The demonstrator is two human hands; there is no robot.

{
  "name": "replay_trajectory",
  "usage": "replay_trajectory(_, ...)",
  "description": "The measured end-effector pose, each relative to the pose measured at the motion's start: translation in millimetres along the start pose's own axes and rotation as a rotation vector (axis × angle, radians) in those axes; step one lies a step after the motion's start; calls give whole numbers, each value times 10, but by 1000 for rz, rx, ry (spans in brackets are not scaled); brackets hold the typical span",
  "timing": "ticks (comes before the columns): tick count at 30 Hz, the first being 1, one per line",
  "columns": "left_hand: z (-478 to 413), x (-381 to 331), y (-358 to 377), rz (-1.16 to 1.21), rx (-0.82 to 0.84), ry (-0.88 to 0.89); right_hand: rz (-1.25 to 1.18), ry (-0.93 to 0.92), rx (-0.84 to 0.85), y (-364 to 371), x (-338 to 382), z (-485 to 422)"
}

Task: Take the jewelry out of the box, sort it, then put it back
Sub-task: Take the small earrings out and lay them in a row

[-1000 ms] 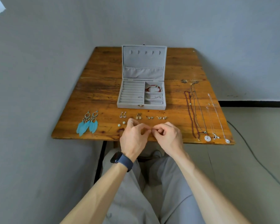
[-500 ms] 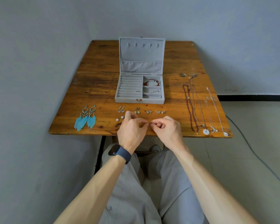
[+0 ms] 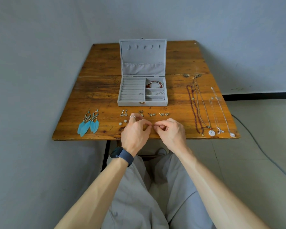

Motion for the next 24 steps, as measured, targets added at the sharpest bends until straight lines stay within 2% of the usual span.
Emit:
replay_trajectory(16,21,37,-25,-11,-34,29,-29,39,38,-33,-16,29)
replay_trajectory(24,-191,210,-462,-198,-162,158,-61,-103,98,-75,249,-61)
Point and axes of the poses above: each hand's wrist, its own z-axis away from the middle knuckle, its own y-axis out of the palm, x = y × z, the point moved 9 cm from there along -z, towards the middle knuckle, and after that the axes turned 7 degrees about -z, right-handed, at the moved point
